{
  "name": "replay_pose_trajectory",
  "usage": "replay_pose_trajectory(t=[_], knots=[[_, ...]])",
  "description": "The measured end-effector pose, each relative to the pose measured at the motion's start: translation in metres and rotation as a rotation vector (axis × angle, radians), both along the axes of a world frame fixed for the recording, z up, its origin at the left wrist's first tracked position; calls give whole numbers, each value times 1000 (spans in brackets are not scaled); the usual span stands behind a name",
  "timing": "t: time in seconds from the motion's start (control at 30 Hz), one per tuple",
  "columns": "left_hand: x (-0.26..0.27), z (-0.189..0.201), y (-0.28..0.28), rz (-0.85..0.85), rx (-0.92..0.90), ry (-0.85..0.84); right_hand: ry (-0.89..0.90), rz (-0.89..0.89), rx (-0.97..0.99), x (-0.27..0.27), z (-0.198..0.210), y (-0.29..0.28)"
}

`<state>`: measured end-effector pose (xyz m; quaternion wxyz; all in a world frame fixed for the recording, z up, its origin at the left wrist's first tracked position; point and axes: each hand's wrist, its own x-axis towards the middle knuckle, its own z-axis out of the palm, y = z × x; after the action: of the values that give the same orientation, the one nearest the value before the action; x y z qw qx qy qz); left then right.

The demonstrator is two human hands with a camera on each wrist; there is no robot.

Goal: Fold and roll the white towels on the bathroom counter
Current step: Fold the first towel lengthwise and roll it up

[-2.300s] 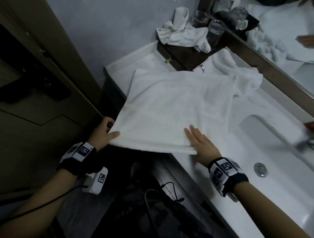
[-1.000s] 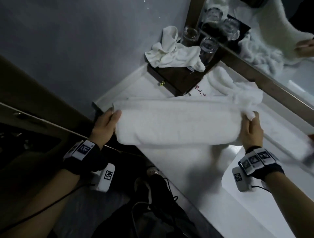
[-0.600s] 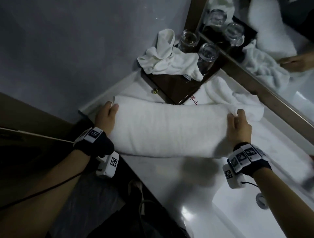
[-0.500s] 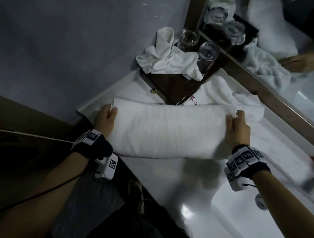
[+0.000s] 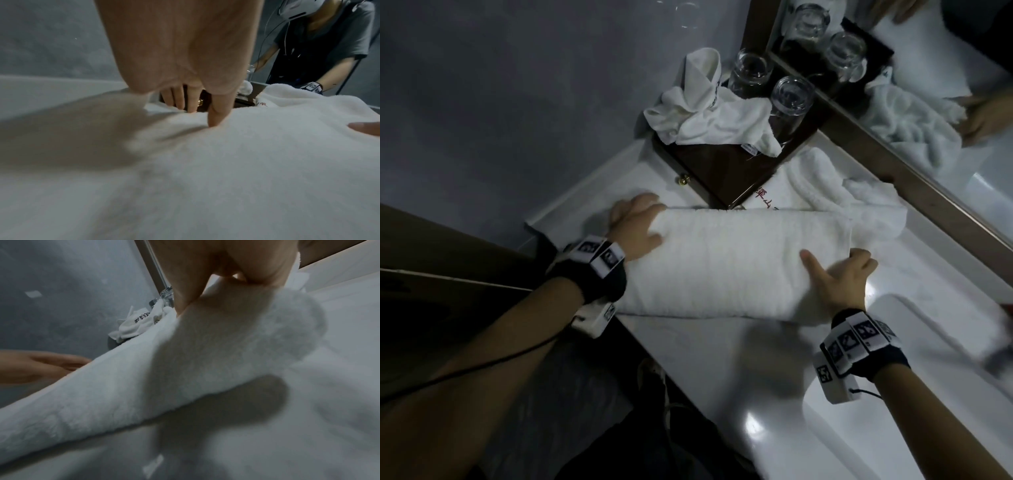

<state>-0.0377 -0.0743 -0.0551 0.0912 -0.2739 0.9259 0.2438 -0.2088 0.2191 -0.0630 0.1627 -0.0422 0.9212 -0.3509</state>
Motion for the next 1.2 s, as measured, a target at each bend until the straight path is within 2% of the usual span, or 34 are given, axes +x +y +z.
replay_pose_trajectory(t=[0.1, 0.2, 0.27, 0.33, 0.43, 0.5, 0.57, 0.63, 0.7, 0.77, 0.87, 0.9, 0.97, 1.03, 1.1, 1.2], knots=[[-30, -3, 7, -81, 65, -181, -61, -25, -31, 2, 2, 3], [-38, -2, 14, -136, -30, -298, -177, -27, -61, 2, 5, 12], [-35, 2, 21, -218, -83, -397, -222, 29, -68, 3, 8, 21], [-25, 8, 25, -226, -24, -392, -228, 128, -102, 3, 12, 28], [-8, 31, 23, -98, 96, -159, -264, 180, -302, 1, 31, 33], [1, 52, 20, -67, 47, 120, -268, 153, -468, -1, 50, 34], [10, 72, 19, -81, -84, 355, -197, 201, -577, -3, 69, 38], [25, 83, 20, -131, -233, 462, -106, 333, -618, 1, 87, 41], [44, 81, 26, -201, -262, 491, -34, 438, -551, 8, 90, 45], [64, 65, 34, -305, -176, 413, 18, 498, -427, 23, 78, 50], [94, 29, 47, -495, -158, 43, 55, 582, -169, 51, 44, 59], [103, 16, 52, -499, -165, -54, 26, 609, -44, 60, 33, 63], [120, 0, 60, -418, -100, -105, -42, 597, 134, 72, 17, 75], [128, -5, 64, -328, -8, -31, -15, 533, 102, 82, 12, 83], [129, -5, 63, -225, 5, 81, -4, 473, 65, 91, 17, 83], [122, -5, 49, 150, -71, 206, 48, 491, 133, 106, 21, 69]])
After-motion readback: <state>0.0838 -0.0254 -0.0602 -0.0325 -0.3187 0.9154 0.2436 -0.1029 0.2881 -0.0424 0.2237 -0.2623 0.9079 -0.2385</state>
